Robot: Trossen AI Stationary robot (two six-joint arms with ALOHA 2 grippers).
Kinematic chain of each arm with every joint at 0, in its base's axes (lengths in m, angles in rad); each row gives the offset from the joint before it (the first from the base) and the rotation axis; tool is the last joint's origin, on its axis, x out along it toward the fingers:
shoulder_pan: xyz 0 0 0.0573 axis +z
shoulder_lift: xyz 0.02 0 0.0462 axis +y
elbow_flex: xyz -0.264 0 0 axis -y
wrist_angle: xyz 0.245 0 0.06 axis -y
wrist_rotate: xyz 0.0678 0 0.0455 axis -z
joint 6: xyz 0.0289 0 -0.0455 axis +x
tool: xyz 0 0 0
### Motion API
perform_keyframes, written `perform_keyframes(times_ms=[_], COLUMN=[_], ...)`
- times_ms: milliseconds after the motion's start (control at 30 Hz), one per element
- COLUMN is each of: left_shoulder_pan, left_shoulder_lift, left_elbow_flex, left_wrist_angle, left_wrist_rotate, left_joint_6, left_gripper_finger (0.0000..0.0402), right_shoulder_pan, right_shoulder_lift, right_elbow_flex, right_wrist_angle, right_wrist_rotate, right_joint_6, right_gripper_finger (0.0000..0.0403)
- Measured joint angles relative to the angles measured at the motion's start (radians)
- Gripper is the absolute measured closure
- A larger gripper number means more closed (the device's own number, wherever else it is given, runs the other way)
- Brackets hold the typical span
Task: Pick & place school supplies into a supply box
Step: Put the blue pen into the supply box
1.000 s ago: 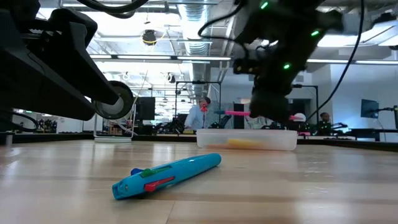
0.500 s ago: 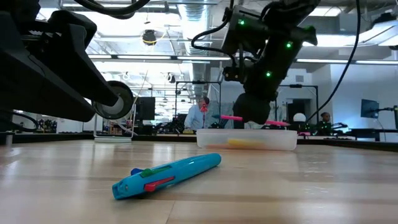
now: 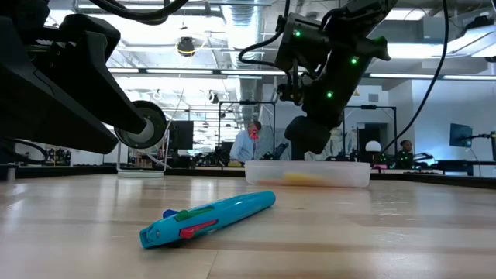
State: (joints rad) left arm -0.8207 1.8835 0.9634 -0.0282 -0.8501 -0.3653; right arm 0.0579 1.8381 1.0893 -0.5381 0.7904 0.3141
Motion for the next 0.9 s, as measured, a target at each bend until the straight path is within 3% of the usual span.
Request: perform_keyframes(times_ms=[167, 367, 767, 900], left_shoulder_pan=[0.0, 0.006, 0.142, 0.195], left_shoulder_lift=[0.0, 0.0, 0.011, 0.048], left_elbow_flex=[0.0, 0.0, 0.002, 0.004], left_wrist_angle=[0.0, 0.081, 0.343, 0.407], left_wrist_rotate=[0.0, 0.017, 0.179, 0.302], left_joint_6=[-0.001, 0.007, 0.008, 0.005], left_gripper_finger=[0.021, 0.021, 0.021, 0.021], right_shoulder_pan=[0.029, 0.158, 0.473, 0.563], right_shoulder_lift=[-0.005, -0.068, -0.216, -0.215], right_elbow_flex=[0.0, 0.0, 0.0, 0.0], right_wrist_angle=[0.0, 0.005, 0.003, -0.012], right_wrist_rotate=[0.02, 0.185, 0.325, 0.38], right_joint_6=[-0.004, -0.008, 0.054, 0.064], right_gripper_finger=[0.0318, 0.0316, 0.0317, 0.0317])
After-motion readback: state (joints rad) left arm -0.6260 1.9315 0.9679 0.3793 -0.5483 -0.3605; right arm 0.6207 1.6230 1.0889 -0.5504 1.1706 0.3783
